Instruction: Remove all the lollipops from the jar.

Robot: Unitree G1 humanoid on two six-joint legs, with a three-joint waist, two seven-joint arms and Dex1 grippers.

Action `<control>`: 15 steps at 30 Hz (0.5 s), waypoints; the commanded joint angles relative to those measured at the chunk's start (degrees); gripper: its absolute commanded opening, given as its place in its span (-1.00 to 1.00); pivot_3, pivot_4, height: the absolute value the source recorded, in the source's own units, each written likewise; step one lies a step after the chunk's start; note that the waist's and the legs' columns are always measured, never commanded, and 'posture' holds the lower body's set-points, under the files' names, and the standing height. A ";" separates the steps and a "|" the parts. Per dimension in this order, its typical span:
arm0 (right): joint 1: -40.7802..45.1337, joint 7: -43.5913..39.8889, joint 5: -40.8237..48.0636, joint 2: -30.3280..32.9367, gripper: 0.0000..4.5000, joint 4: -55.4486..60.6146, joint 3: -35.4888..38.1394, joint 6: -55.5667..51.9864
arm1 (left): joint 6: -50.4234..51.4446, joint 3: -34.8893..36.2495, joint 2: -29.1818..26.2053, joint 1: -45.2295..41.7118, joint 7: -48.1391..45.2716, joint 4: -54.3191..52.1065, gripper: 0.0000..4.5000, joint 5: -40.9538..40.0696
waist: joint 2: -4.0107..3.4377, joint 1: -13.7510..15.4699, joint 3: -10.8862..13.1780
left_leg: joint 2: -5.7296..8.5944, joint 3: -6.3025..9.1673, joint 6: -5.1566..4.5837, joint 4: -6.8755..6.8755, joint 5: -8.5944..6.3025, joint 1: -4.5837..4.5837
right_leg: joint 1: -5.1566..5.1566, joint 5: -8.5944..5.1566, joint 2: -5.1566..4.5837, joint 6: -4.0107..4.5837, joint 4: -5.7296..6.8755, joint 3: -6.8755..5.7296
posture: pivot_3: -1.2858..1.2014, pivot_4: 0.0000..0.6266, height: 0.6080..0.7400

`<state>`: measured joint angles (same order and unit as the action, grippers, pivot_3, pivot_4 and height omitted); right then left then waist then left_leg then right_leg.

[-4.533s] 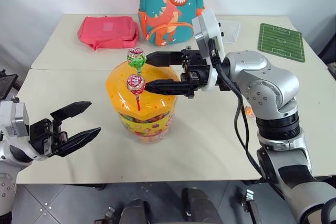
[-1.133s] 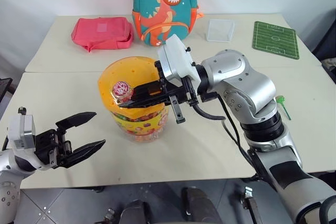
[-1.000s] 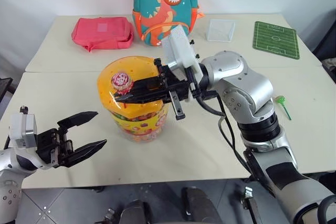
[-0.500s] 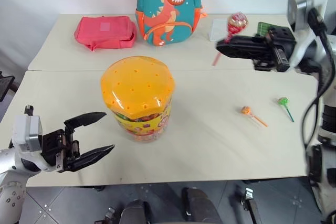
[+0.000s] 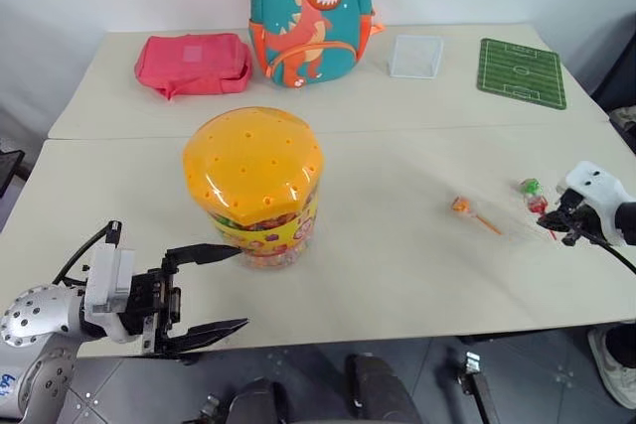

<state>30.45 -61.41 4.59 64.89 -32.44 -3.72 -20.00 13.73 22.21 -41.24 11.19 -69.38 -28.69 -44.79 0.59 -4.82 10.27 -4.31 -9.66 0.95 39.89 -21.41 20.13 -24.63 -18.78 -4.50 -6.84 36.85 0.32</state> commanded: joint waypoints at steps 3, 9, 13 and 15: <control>-0.67 3.16 -1.52 -0.95 -0.77 -4.86 2.26 2.26 | 0.54 1.91 -0.54 0.68 1.35 -2.11 1.00 -1.76 | 0.00 0.19 0.00 | 0.01 0.00 0.00 0.02 0.00 0.00 | 0.01 0.00 0.00 0.00 0.00 0.01 | 0.03 -0.52 1.00; -3.07 -2.06 2.04 -0.86 -0.01 -0.52 5.72 1.73 | -2.54 2.22 -0.55 0.18 3.92 0.64 1.00 3.69 | 0.00 0.37 0.00 | 0.02 0.01 0.00 0.06 0.00 0.00 | 0.05 0.00 0.00 -0.01 0.00 0.01 | 0.03 -0.52 1.00; -9.95 -10.17 9.48 -1.45 0.57 8.49 11.62 6.58 | -4.91 2.27 -1.64 -0.20 2.65 5.34 1.00 7.44 | -0.01 0.41 0.00 | 0.01 0.01 0.00 0.03 -0.01 0.00 | 0.03 0.00 0.04 -0.01 0.01 -0.01 | 0.03 -0.52 1.00; -12.90 -14.16 15.33 -2.96 0.89 12.37 16.64 9.19 | -5.80 2.87 -1.85 -1.56 4.06 8.17 1.00 9.10 | 0.00 0.47 0.00 | 0.01 0.01 0.01 0.03 -0.01 0.00 | 0.03 0.00 0.05 -0.01 0.00 -0.02 | 0.03 -0.52 1.00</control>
<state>17.91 -72.36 14.97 61.96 -23.76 8.04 -13.30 9.52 23.67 -42.63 10.46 -66.06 -21.51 -37.19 0.59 -4.35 10.26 -4.28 -9.65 0.95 39.92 -21.41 20.13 -24.59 -18.76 -4.45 -6.87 36.85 0.31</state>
